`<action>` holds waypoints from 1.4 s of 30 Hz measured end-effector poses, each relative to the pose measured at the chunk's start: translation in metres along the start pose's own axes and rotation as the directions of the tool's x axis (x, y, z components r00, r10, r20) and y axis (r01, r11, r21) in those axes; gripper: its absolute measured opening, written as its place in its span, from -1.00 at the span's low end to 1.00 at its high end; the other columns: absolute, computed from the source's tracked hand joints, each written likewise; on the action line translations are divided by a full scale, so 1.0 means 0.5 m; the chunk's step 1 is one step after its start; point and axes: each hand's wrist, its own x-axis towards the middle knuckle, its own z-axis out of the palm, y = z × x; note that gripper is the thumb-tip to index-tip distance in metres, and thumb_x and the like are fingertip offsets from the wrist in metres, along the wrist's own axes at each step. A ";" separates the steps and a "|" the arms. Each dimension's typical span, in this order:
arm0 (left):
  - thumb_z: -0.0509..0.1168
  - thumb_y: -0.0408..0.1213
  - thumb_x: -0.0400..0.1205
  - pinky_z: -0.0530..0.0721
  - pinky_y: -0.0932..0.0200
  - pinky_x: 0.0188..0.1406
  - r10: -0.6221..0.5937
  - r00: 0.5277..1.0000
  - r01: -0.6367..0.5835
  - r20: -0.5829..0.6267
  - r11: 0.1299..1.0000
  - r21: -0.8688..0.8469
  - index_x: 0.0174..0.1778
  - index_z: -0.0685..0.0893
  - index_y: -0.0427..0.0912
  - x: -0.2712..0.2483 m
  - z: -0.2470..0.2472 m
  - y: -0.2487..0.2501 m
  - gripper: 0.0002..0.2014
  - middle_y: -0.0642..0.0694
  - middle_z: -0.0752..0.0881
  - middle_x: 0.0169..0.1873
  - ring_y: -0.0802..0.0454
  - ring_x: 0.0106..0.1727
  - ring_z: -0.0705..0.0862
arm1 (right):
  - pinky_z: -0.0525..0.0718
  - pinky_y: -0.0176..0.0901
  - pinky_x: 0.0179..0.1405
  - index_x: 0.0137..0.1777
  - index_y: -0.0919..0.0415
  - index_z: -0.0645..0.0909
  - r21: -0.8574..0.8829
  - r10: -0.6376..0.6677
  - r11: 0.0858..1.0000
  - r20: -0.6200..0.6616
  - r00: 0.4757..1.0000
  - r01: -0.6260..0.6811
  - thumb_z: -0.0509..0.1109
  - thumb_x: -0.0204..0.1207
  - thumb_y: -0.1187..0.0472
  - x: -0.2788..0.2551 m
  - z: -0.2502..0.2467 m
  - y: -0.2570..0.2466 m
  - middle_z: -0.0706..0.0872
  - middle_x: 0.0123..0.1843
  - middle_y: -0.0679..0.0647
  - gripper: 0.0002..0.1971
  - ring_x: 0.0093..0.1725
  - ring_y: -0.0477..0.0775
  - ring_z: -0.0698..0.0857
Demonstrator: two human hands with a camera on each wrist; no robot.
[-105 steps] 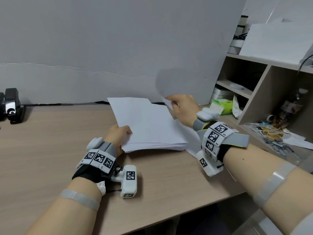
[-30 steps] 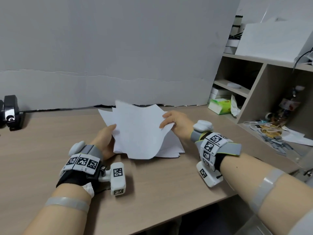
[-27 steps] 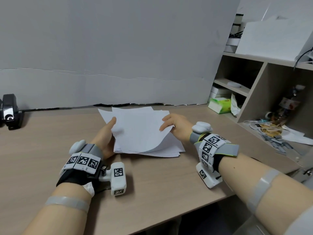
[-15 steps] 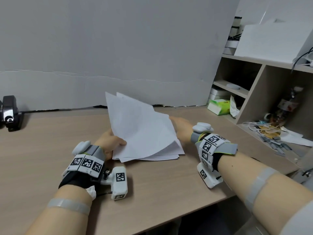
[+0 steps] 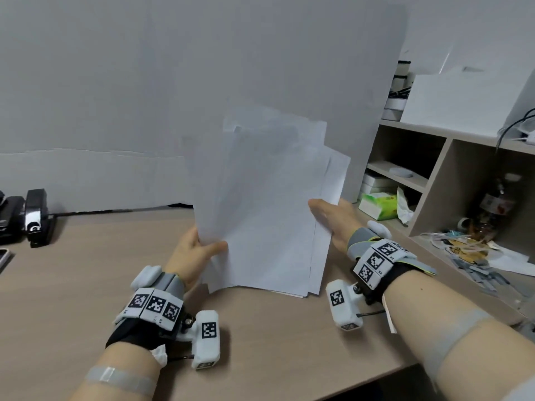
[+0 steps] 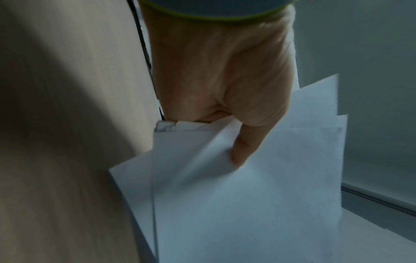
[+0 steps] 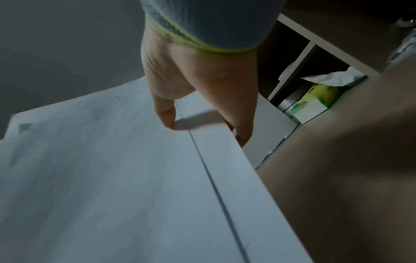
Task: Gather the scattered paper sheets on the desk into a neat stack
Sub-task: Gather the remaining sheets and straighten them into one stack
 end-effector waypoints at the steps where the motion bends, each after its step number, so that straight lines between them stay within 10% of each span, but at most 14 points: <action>1: 0.37 -0.64 0.55 0.72 0.27 -0.23 0.007 1.000 -0.007 0.000 1.000 -0.002 0.07 0.65 -0.13 -0.004 0.002 0.004 -0.67 0.06 0.87 -0.20 0.12 -0.18 0.83 | 0.71 0.13 0.26 0.18 0.19 0.71 -0.009 -0.038 0.999 0.027 0.999 0.038 0.66 0.22 0.09 -0.006 0.003 -0.007 0.85 0.06 0.09 -0.50 0.10 0.13 0.81; 8: 0.45 -0.43 0.29 0.70 -0.10 0.18 0.033 0.998 -0.032 -0.061 0.999 0.021 0.03 0.69 -0.09 -0.002 0.010 0.027 -0.62 -0.09 0.83 -0.06 -0.22 0.12 0.77 | 0.76 0.09 0.14 0.01 0.19 0.75 0.007 -0.211 0.977 0.074 0.975 0.211 0.62 0.36 0.31 -0.021 0.014 -0.060 0.85 0.01 0.15 -0.77 0.03 0.17 0.82; 13: 0.57 -0.35 0.38 0.66 -0.18 0.34 0.139 0.986 -0.139 -0.090 0.990 0.016 0.34 0.59 -0.19 0.022 0.016 0.095 -0.41 -0.09 0.79 0.15 -0.08 0.18 0.77 | 0.77 0.00 0.04 0.07 0.19 0.74 0.025 -0.258 0.966 0.088 0.962 0.256 0.62 0.36 0.35 -0.040 0.014 -0.075 0.85 -0.01 0.12 -0.71 -0.04 0.13 0.82; 17: 0.64 -0.04 0.32 0.64 -0.12 0.36 0.210 0.961 -0.205 -0.179 0.978 0.044 0.54 0.36 -0.07 0.034 0.025 0.146 -0.10 -0.10 0.71 0.26 -0.02 0.26 0.72 | 0.72 0.03 0.21 0.10 0.11 0.63 0.008 -0.272 0.962 0.051 0.961 0.272 0.68 0.24 0.25 -0.046 0.018 -0.061 0.82 0.05 0.04 -0.56 0.05 0.06 0.80; 21: 0.56 0.14 0.42 0.46 0.00 0.49 0.241 0.950 -0.199 -0.200 0.958 0.207 0.58 0.34 -0.13 0.030 0.029 0.142 -0.11 -0.08 0.54 0.47 0.03 0.48 0.51 | 0.59 0.11 0.42 0.30 0.15 0.52 -0.025 -0.276 0.961 0.009 0.961 0.276 0.75 -0.05 -0.10 -0.048 0.017 -0.058 0.71 0.29 0.07 -0.12 0.33 0.09 0.67; 24: 0.53 0.04 0.49 0.54 0.12 0.34 0.270 0.954 -0.233 -0.131 0.942 0.243 0.36 0.46 -0.10 0.019 0.036 0.116 -0.39 0.10 0.67 0.18 0.19 0.18 0.65 | 0.47 0.04 0.53 0.56 0.19 0.33 -0.050 -0.258 0.965 -0.014 0.966 0.257 0.75 -0.03 -0.20 -0.049 0.028 -0.059 0.57 0.48 0.06 0.15 0.49 0.04 0.52; 28: 0.56 0.20 0.37 0.55 0.00 0.44 0.208 0.976 -0.198 -0.059 0.970 0.141 0.50 0.36 -0.10 0.020 0.038 0.064 -0.12 0.05 0.67 0.31 0.12 0.33 0.65 | 0.63 0.06 0.39 0.35 0.13 0.51 -0.053 -0.297 0.954 0.000 0.955 0.296 0.73 0.18 -0.03 -0.064 0.032 -0.052 0.77 0.20 -0.02 -0.25 0.20 -0.02 0.75; 31: 0.56 0.18 0.28 0.69 0.16 0.16 0.208 0.967 -0.209 -0.145 0.978 0.008 0.44 0.41 -0.20 0.028 0.038 0.074 -0.10 -0.04 0.72 0.22 0.18 0.18 0.74 | 0.69 0.10 0.31 0.18 0.09 0.61 -0.025 -0.308 0.951 0.022 0.951 0.309 0.68 0.30 0.14 -0.070 0.030 -0.042 0.82 0.08 -0.05 -0.53 0.10 -0.05 0.79; 34: 0.55 0.04 0.36 0.67 0.38 -0.07 0.309 0.928 -0.306 -0.209 0.951 0.048 0.35 0.43 -0.20 0.041 0.053 0.116 -0.27 0.04 0.71 0.09 0.40 -0.03 0.74 | 0.71 0.10 0.25 0.08 0.06 0.60 -0.073 -0.307 0.949 -0.013 0.951 0.306 0.63 0.29 0.09 -0.069 0.047 -0.046 0.79 0.02 -0.08 -0.61 0.06 0.01 0.77; 42: 0.55 0.01 0.43 0.71 -0.03 0.12 0.318 0.900 -0.277 -0.299 0.945 0.172 0.16 0.53 -0.05 0.074 0.097 0.162 -0.51 0.10 0.72 -0.05 0.02 0.04 0.74 | 0.75 0.04 0.13 0.08 0.03 0.62 -0.135 -0.328 0.940 -0.116 0.938 0.312 0.49 0.20 0.02 -0.064 0.084 -0.079 0.80 -0.06 -0.12 -0.60 -0.02 0.04 0.78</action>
